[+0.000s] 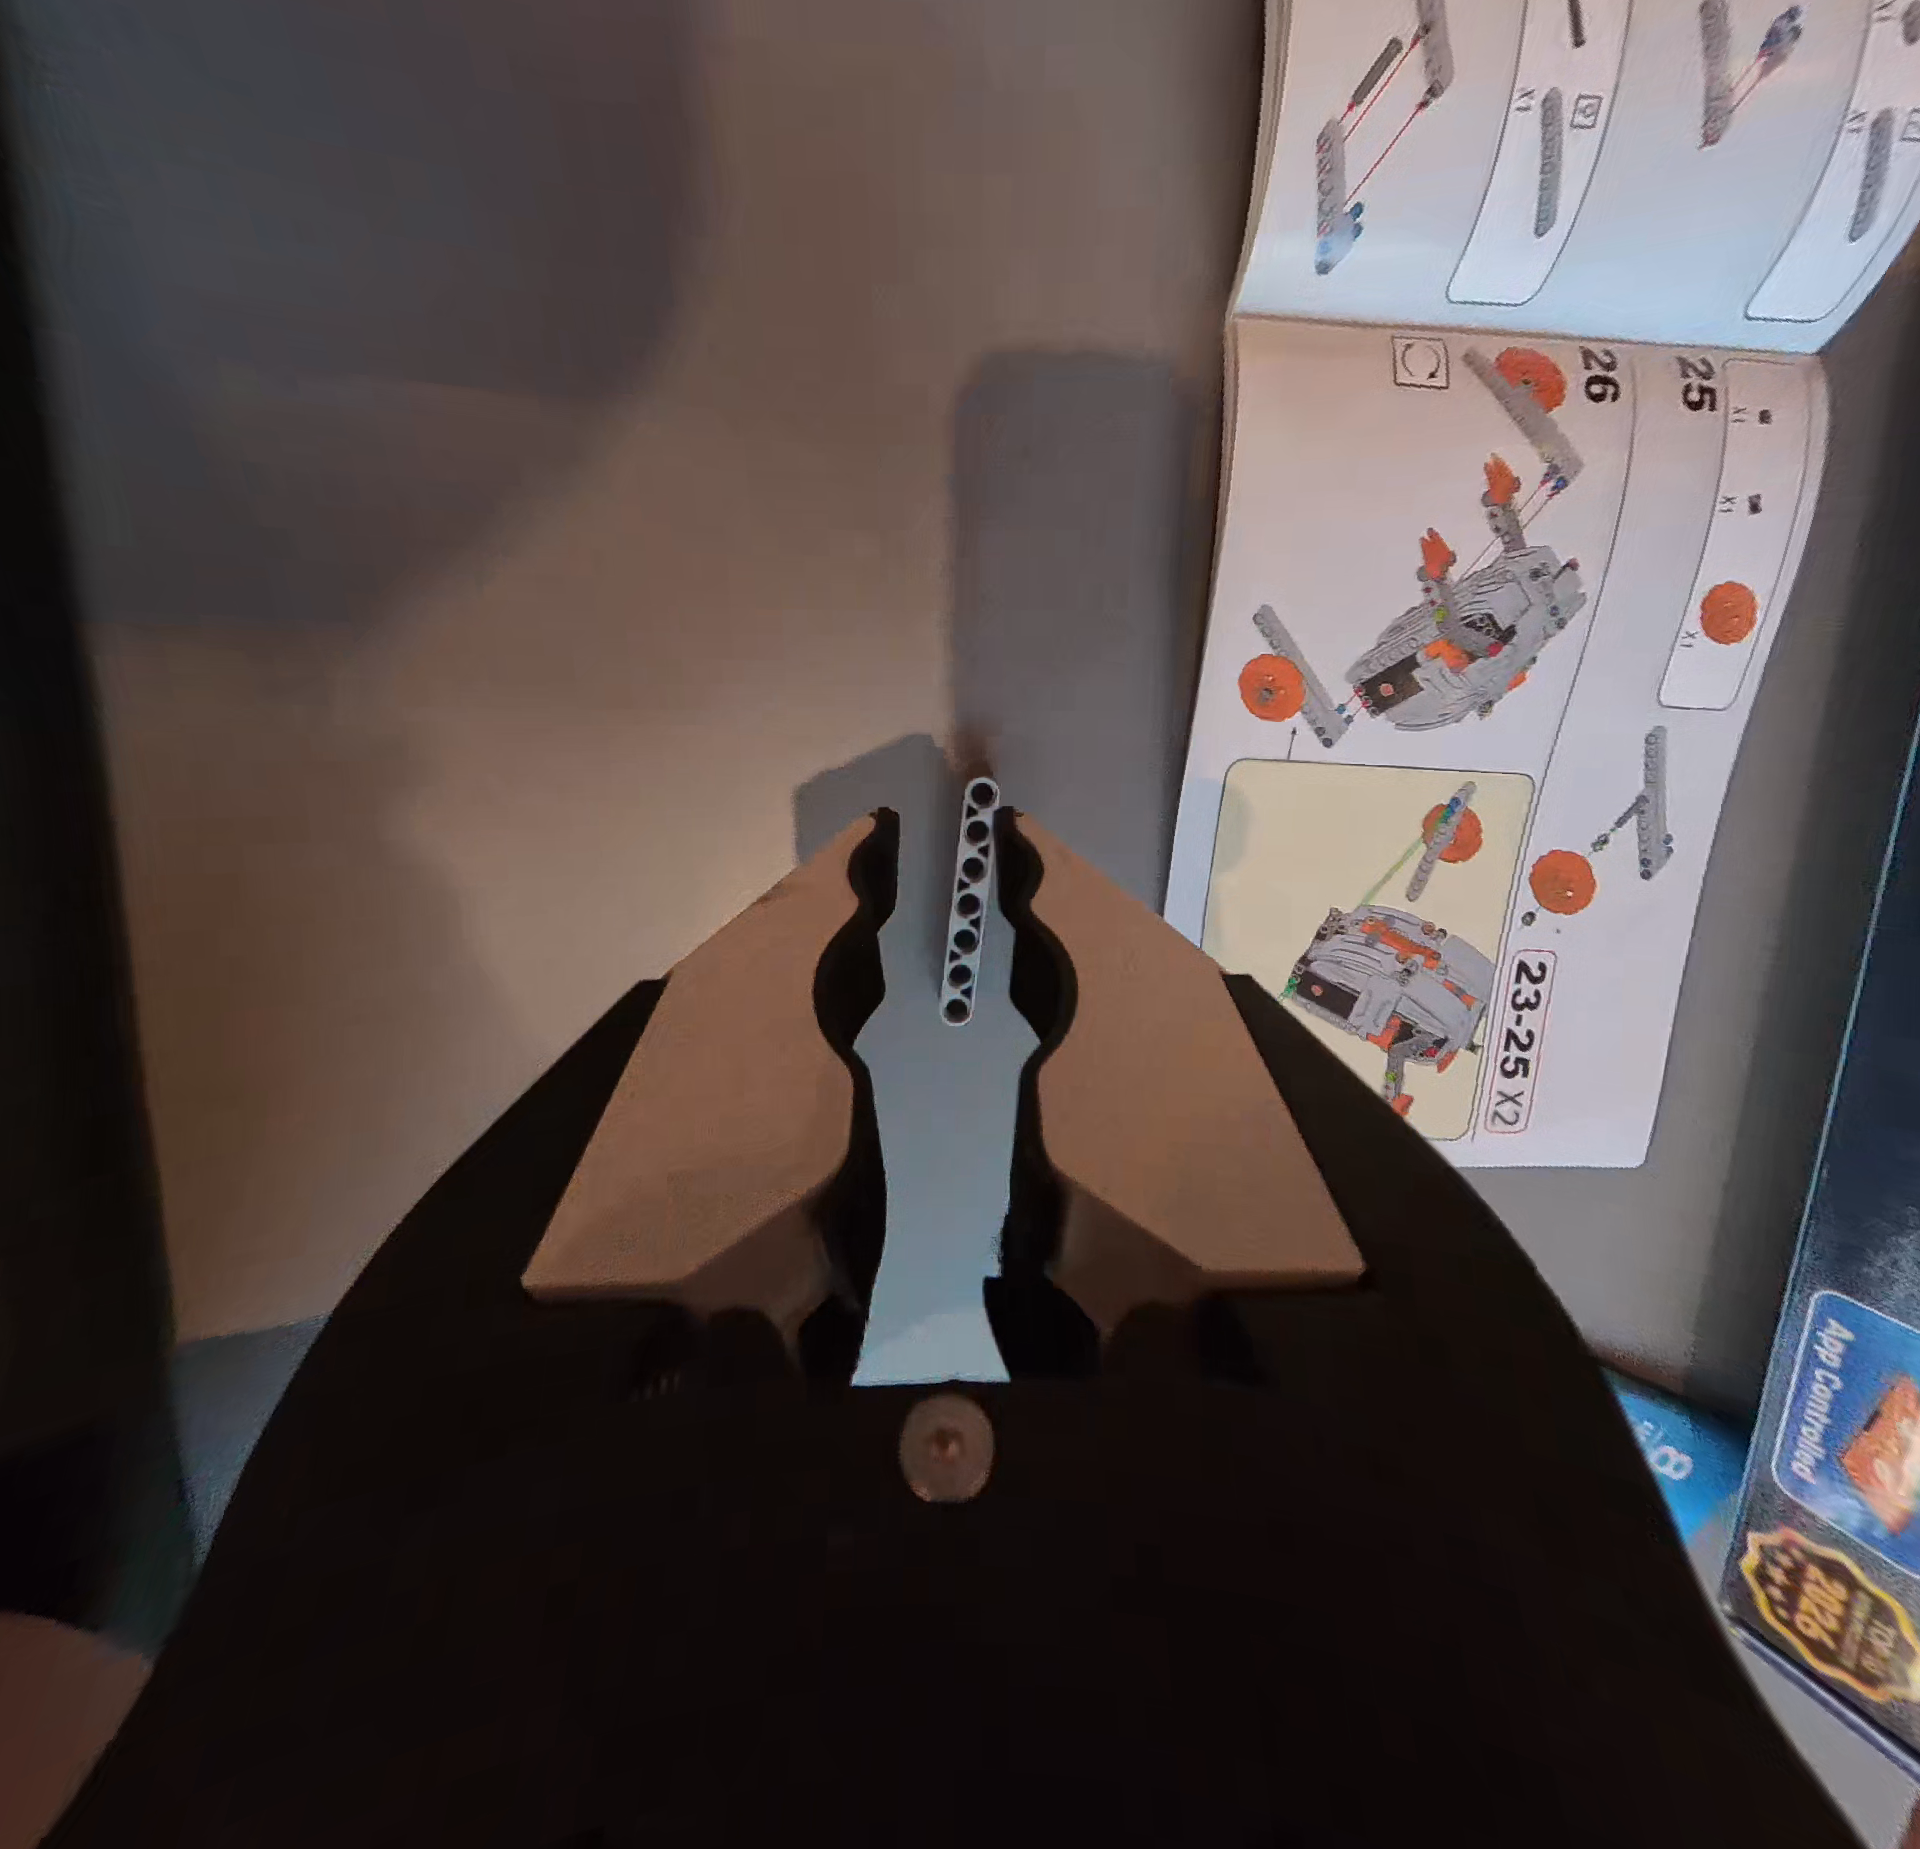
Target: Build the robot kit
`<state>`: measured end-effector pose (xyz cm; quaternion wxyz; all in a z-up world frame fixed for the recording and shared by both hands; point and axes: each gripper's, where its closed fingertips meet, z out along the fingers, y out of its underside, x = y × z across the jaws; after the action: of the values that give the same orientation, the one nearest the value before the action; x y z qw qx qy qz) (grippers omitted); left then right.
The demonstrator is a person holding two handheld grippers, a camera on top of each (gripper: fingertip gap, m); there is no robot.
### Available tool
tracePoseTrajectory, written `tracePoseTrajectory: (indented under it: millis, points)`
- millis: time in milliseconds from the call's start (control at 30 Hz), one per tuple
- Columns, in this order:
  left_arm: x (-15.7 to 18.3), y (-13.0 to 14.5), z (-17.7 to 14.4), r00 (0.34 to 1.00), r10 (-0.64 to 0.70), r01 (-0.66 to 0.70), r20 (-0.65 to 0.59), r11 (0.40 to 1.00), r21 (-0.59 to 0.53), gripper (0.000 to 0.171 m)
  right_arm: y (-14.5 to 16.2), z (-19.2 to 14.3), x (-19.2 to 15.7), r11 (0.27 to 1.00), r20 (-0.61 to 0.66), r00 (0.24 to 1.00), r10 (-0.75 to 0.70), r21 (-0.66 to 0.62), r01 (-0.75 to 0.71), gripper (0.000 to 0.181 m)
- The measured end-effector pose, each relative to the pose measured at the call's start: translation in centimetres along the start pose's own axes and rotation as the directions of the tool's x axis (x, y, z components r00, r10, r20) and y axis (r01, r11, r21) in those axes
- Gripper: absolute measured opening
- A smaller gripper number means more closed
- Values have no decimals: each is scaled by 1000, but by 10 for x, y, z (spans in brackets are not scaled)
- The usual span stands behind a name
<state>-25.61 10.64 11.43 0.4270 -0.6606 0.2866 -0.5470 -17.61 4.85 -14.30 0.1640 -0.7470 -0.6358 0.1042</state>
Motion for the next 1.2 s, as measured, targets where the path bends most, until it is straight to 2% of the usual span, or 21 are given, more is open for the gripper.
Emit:
tracePoseTrajectory:
  millis: [100, 300, 533, 633, 1033, 1133, 1200]
  points:
    - [2, 0, 0, 1000, -1, 1, -15, 1000, -2, 5, 2, 8, 5, 999, -43, 999, -9, -51, 7, 25]
    - [1, 3, 0, 1000, -14, 13, -21, 1000, -14, 5, 9, 15, 7, 996, -41, 999, 4, -88, -7, 17]
    - [0, 5, 3, 1000, -19, 18, -21, 1000, -24, 5, 10, 20, 7, 996, -24, 1000, 21, -81, -23, 14]
    - [0, 5, 3, 1000, -18, 17, -21, 1000, -24, 5, 12, 22, 7, 996, -14, 1000, 26, -89, -27, 5]
    - [-3, 4, 0, 1000, -23, 22, -14, 1000, -15, 5, 12, 21, 11, 997, -26, 999, 24, -76, -26, 5]
    - [-7, 2, -2, 1000, -29, 29, -3, 1000, 1, 5, 4, 9, 17, 999, -52, 998, 40, 26, -38, 5]
    - [-11, 1, -1, 999, -34, 34, 11, 999, 10, 5, -9, -10, 26, 982, -63, 993, 96, 170, -84, 5]
